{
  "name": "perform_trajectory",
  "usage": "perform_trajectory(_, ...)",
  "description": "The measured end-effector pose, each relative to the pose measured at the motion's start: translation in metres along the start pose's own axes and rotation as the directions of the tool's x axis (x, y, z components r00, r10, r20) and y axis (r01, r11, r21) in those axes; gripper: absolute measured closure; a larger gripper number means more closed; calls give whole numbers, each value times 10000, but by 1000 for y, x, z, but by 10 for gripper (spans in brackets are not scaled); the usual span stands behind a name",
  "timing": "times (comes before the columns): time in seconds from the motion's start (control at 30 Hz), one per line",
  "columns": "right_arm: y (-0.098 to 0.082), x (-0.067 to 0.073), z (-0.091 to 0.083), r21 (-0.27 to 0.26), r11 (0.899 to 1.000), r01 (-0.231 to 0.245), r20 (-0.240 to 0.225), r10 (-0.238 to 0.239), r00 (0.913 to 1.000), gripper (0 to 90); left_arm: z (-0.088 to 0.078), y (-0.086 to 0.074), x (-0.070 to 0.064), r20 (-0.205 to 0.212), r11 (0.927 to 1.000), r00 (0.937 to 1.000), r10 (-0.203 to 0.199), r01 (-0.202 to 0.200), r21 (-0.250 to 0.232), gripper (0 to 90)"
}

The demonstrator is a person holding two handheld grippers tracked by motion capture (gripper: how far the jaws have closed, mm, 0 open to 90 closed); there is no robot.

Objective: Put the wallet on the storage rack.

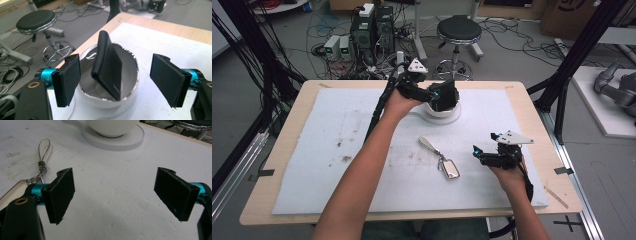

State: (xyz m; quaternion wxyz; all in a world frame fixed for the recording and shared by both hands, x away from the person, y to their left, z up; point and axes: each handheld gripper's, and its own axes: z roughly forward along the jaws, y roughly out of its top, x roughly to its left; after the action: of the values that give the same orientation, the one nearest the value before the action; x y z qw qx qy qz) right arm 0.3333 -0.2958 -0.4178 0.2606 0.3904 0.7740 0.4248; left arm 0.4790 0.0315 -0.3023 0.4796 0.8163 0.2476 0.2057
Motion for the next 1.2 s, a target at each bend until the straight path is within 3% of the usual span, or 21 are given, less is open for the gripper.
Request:
perform_trajectory(0.33,4,3,3,-92,9999,49,-36,-49,10000,171,-53,-25,-14,537,9982,9983,-207,237,-544,227)
perform_trajectory(0.47,5,3,5,-126,9999,38,-41,-38,10000,171,-73,-41,-15,457,9967,9985,-297,330,-738,226)
perform_trajectory(0.83,7,2,9,-153,9999,-41,-66,40,10000,171,-118,-92,-15,160,9981,9985,-533,538,-307,201)
perform_trajectory(1.2,7,0,8,-194,9998,-83,-27,82,10000,171,-152,-137,-42,19,9971,9984,-571,571,-512,200)
